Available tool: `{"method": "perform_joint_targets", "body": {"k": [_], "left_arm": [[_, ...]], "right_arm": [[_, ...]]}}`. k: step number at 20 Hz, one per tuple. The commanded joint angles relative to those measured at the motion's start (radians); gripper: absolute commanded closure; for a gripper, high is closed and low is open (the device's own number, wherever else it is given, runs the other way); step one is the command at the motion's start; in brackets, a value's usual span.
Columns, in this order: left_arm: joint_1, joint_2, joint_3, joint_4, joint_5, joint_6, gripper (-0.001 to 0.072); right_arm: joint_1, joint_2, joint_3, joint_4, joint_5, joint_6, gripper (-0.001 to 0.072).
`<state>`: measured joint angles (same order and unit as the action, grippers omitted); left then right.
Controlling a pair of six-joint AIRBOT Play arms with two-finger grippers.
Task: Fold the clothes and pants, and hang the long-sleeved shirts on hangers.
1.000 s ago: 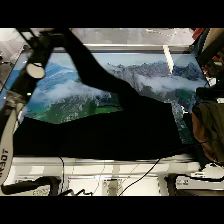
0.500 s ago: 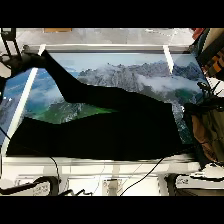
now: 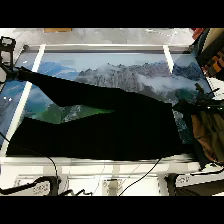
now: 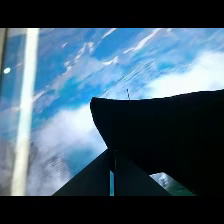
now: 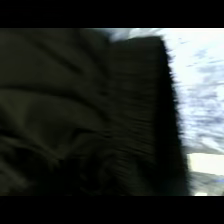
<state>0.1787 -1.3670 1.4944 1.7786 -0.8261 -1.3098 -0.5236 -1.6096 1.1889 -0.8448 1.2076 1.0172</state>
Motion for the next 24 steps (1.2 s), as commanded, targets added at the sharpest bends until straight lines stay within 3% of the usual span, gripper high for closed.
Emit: {"method": "perform_joint_targets", "body": {"k": [1, 8, 13, 15, 20, 24], "left_arm": [[0.019, 0.000, 0.001, 0.174, -0.061, -0.052, 0.0697], [0.098, -0.016, 0.001, 0.177, -0.065, -0.052, 0.0697], [0.137, -0.069, 0.001, 0.180, -0.050, -0.052, 0.0697], [0.133, -0.100, 0.001, 0.166, -0.050, -0.052, 0.0697], [0.108, -0.164, 0.000, 0.146, -0.051, -0.052, 0.0697], [0.076, -0.183, 0.001, 0.147, -0.050, -0.052, 0.0697]], "right_arm": [[0.000, -0.065, 0.000, 0.104, 0.018, -0.050, 0.0235], [0.013, -0.065, 0.000, 0.080, -0.167, -0.005, 0.0217], [0.013, -0.065, 0.000, 0.063, -0.179, 0.001, 0.0212], [0.013, -0.067, 0.000, 0.022, -0.190, 0.029, 0.0163], [0.027, -0.087, 0.001, 0.010, -0.204, 0.036, 0.0135], [0.085, -0.112, 0.002, 0.006, -0.222, -0.010, 0.0080]]}}
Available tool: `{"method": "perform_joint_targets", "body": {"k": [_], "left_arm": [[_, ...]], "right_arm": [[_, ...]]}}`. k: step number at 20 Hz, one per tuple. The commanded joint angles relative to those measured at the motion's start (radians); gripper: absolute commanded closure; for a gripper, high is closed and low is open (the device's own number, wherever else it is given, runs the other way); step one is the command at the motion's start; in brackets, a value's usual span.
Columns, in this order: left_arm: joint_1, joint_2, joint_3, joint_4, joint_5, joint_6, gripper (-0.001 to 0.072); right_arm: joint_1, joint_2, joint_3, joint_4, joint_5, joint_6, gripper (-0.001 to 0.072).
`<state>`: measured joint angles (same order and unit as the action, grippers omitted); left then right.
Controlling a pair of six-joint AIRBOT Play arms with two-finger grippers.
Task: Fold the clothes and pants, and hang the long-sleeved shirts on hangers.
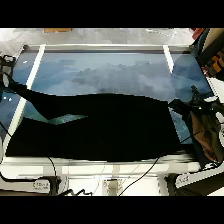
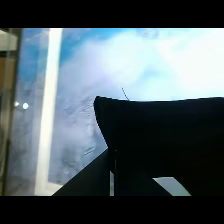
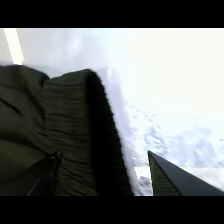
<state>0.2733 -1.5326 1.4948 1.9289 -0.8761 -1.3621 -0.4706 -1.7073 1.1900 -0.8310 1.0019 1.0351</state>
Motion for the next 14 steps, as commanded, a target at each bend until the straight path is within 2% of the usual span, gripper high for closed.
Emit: {"method": "perform_joint_targets", "body": {"k": [1, 6, 7, 8, 9, 10, 11, 12, 13, 14], "left_arm": [[-0.025, -0.018, 0.000, -0.003, 0.000, 0.000, 0.0697], [-0.031, -0.019, 0.000, -0.003, 0.000, 0.000, 0.0697], [-0.031, -0.018, 0.000, -0.003, 0.000, 0.000, 0.0697], [-0.031, -0.018, 0.000, -0.003, 0.000, 0.000, 0.0697], [-0.031, -0.018, 0.000, -0.003, 0.000, 0.000, 0.0697], [-0.031, -0.019, 0.000, -0.003, 0.000, 0.000, 0.0697], [-0.031, -0.019, 0.000, -0.003, 0.000, 0.000, 0.0697], [-0.030, -0.019, 0.000, -0.003, 0.000, 0.000, 0.0697], [-0.030, -0.019, 0.000, -0.003, 0.000, 0.000, 0.0697], [-0.030, -0.019, 0.000, -0.003, 0.000, 0.000, 0.0697]], "right_arm": [[0.044, -0.014, 0.001, -0.008, -0.043, -0.028, 0.0081], [0.078, -0.023, 0.000, -0.016, -0.070, -0.045, 0.0087], [0.088, -0.026, 0.000, -0.016, -0.073, -0.060, 0.0105], [0.099, -0.026, 0.001, -0.013, -0.085, -0.089, 0.0162], [0.106, -0.026, 0.001, -0.005, -0.095, -0.142, 0.0186], [0.112, -0.026, 0.001, -0.001, -0.098, -0.202, 0.0302], [0.117, -0.026, 0.001, 0.005, -0.097, -0.275, 0.0354], [0.119, -0.026, 0.001, 0.016, -0.096, -0.327, 0.0469], [0.119, -0.025, 0.001, 0.031, -0.098, -0.349, 0.0588], [0.119, -0.025, 0.001, 0.050, -0.111, -0.350, 0.0665]]}}
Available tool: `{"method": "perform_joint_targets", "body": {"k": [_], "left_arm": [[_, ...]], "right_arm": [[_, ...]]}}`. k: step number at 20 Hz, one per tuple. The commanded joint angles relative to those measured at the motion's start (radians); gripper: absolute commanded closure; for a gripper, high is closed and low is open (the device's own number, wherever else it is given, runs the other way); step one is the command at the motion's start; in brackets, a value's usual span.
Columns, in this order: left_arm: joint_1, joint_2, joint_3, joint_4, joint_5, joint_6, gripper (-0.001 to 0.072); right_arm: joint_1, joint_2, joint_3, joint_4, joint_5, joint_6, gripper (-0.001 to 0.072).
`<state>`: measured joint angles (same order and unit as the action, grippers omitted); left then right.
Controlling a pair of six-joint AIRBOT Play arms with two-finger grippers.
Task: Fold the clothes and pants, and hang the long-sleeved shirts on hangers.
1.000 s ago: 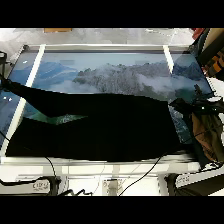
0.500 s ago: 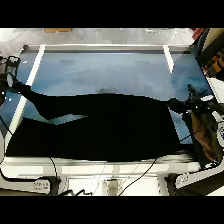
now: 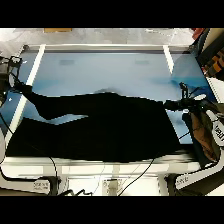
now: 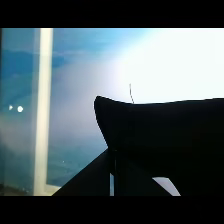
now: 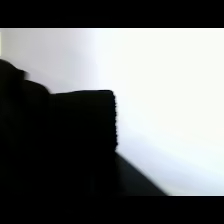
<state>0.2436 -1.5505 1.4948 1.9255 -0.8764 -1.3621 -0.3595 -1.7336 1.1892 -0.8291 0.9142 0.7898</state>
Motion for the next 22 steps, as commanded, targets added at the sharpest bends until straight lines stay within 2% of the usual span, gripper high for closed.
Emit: {"method": "perform_joint_targets", "body": {"k": [1, 4, 7, 10, 12, 14, 18, 22], "left_arm": [[0.000, -0.001, 0.000, 0.000, 0.000, 0.000, 0.0697], [0.000, -0.001, 0.000, 0.000, 0.006, 0.000, 0.0697], [-0.001, -0.001, 0.000, 0.000, 0.072, -0.018, 0.0698], [-0.003, -0.003, 0.000, 0.000, 0.204, -0.206, 0.0698], [-0.010, -0.019, 0.001, 0.000, 0.278, -0.241, 0.0699], [-0.024, -0.047, 0.001, 0.000, 0.311, -0.288, 0.0699], [-0.049, -0.093, 0.001, 0.001, 0.369, -0.292, 0.0698], [-0.036, -0.122, 0.000, 0.000, 0.331, -0.292, 0.0687]], "right_arm": [[0.008, 0.003, 0.002, 0.069, -0.042, -0.105, 0.0692], [0.008, 0.023, 0.002, 0.127, -0.122, -0.104, 0.0694], [0.010, 0.049, 0.022, 0.144, -0.225, -0.090, 0.0694], [0.011, 0.072, 0.045, 0.152, -0.341, -0.018, 0.0694], [0.011, 0.088, 0.047, 0.152, -0.424, 0.044, 0.0694], [0.011, 0.105, 0.047, 0.146, -0.479, 0.056, 0.0694], [0.010, 0.133, 0.047, 0.124, -0.542, 0.058, 0.0694], [0.010, 0.133, 0.047, 0.088, -0.509, 0.058, 0.0694]]}}
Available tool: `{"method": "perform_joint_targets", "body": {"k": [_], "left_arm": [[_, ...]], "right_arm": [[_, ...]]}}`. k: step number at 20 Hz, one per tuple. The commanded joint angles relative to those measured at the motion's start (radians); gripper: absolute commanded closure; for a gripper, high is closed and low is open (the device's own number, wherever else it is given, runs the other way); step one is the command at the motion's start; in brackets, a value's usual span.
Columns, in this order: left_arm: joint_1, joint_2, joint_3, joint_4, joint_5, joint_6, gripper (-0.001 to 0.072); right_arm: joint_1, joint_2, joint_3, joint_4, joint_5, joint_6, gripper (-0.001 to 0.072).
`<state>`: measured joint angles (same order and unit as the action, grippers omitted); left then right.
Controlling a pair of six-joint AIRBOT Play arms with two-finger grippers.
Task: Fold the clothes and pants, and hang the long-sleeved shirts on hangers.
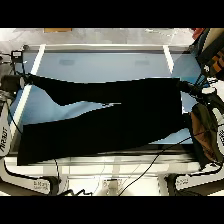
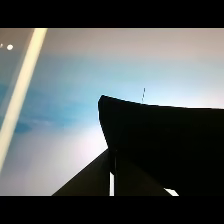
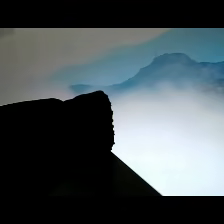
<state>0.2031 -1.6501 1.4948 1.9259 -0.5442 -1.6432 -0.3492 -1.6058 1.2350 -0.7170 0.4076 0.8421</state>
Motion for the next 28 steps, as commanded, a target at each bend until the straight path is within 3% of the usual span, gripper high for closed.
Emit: {"method": "perform_joint_targets", "body": {"k": [1, 2, 3, 6, 12, 15, 17, 25, 27, 28], "left_arm": [[0.005, -0.029, 0.000, 0.000, -0.002, -0.011, 0.0586], [0.004, -0.034, 0.000, 0.000, -0.002, -0.011, 0.0251], [0.004, -0.039, 0.000, 0.000, 0.006, -0.013, -0.0013], [-0.021, -0.039, 0.000, -0.001, 0.017, -0.110, 0.0003], [-0.156, -0.124, 0.003, -0.001, 0.005, -0.116, 0.0011], [-0.194, -0.196, 0.012, -0.001, -0.010, -0.158, 0.0114], [-0.197, -0.235, 0.046, -0.001, -0.010, -0.233, 0.0114], [-0.215, -0.367, 0.188, 0.010, -0.007, -0.235, 0.0120], [-0.216, -0.387, 0.200, 0.043, -0.006, -0.235, 0.0158], [-0.216, -0.391, 0.200, 0.059, -0.017, -0.235, 0.0231]], "right_arm": [[0.000, 0.005, 0.001, -0.025, 0.007, 0.005, 0.0693], [0.000, 0.005, 0.001, -0.025, 0.015, 0.005, 0.0694], [0.000, 0.005, 0.001, -0.025, 0.020, 0.005, 0.0693], [0.000, 0.005, 0.001, -0.025, 0.028, 0.005, 0.0694], [0.000, 0.005, 0.001, -0.025, 0.042, 0.005, 0.0694], [0.000, 0.005, 0.001, -0.026, 0.045, 0.005, 0.0694], [0.000, 0.005, 0.001, -0.047, 0.045, 0.004, 0.0693], [0.000, 0.005, -0.001, -0.084, 0.046, 0.005, 0.0693], [0.000, 0.005, -0.001, -0.084, 0.046, 0.005, 0.0693], [0.000, 0.005, -0.001, -0.085, 0.046, 0.005, 0.0693]]}}
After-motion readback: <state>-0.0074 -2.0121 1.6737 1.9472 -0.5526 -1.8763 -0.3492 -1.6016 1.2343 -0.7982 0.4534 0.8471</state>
